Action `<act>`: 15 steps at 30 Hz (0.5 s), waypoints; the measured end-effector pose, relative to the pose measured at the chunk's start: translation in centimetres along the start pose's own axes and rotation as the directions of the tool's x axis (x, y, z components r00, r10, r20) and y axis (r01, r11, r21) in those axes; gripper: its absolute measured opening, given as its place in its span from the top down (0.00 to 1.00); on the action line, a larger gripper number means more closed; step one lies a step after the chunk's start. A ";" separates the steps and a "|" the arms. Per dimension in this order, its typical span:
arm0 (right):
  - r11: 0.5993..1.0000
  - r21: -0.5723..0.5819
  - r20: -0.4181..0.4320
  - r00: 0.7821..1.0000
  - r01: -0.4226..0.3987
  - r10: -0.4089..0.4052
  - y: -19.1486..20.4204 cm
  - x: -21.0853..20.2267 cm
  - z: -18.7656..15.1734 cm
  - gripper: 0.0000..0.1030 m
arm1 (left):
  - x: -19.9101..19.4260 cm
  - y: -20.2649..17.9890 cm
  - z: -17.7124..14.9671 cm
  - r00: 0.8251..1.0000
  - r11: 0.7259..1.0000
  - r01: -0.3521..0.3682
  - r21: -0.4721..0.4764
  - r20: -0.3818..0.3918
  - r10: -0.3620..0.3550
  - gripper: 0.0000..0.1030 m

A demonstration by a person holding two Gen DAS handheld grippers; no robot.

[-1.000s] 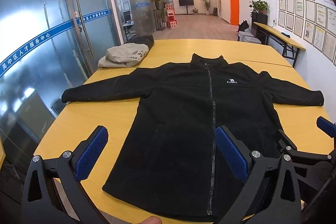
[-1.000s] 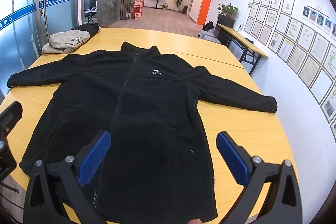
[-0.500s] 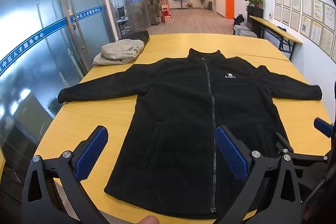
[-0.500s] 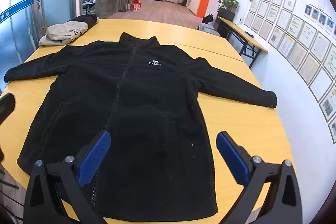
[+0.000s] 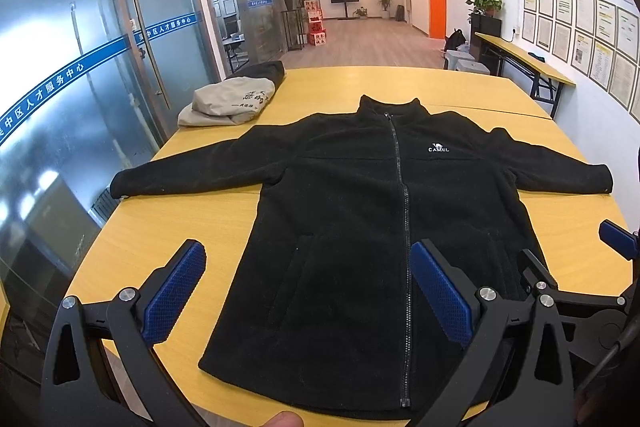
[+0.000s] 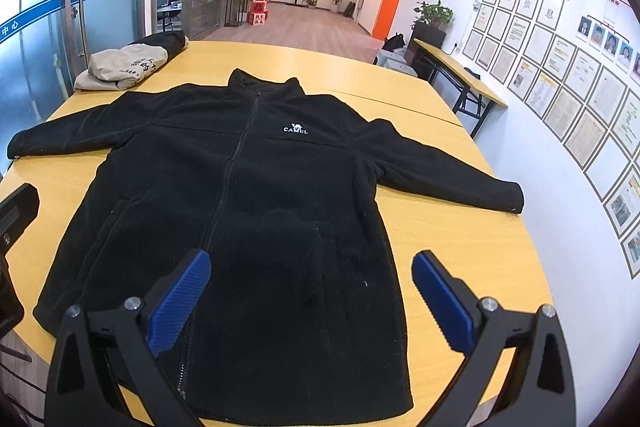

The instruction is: Fold clothes

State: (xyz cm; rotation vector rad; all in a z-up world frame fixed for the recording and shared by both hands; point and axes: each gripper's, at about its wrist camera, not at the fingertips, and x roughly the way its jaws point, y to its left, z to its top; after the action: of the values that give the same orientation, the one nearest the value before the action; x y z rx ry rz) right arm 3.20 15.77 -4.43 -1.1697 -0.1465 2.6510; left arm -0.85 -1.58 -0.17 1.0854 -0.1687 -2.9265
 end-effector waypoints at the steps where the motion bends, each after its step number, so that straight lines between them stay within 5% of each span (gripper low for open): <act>1: 1.000 0.000 0.002 1.000 0.000 0.000 0.0 0.0 -0.1 0.00 | 0.0 0.0 0.0 1.000 1.000 -0.002 0.000 0.000 0.002 0.00; 15: 1.000 0.012 0.018 1.000 0.002 -0.002 -0.5 -0.7 0.0 0.00 | -1.0 -0.4 0.0 1.000 1.000 -0.009 0.005 0.028 0.009 0.00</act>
State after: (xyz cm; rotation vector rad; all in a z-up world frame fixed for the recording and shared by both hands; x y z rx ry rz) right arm 3.77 16.06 -3.85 -1.1409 -0.1351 2.6577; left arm -0.10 -1.16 0.48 1.0418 -0.1817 -2.9363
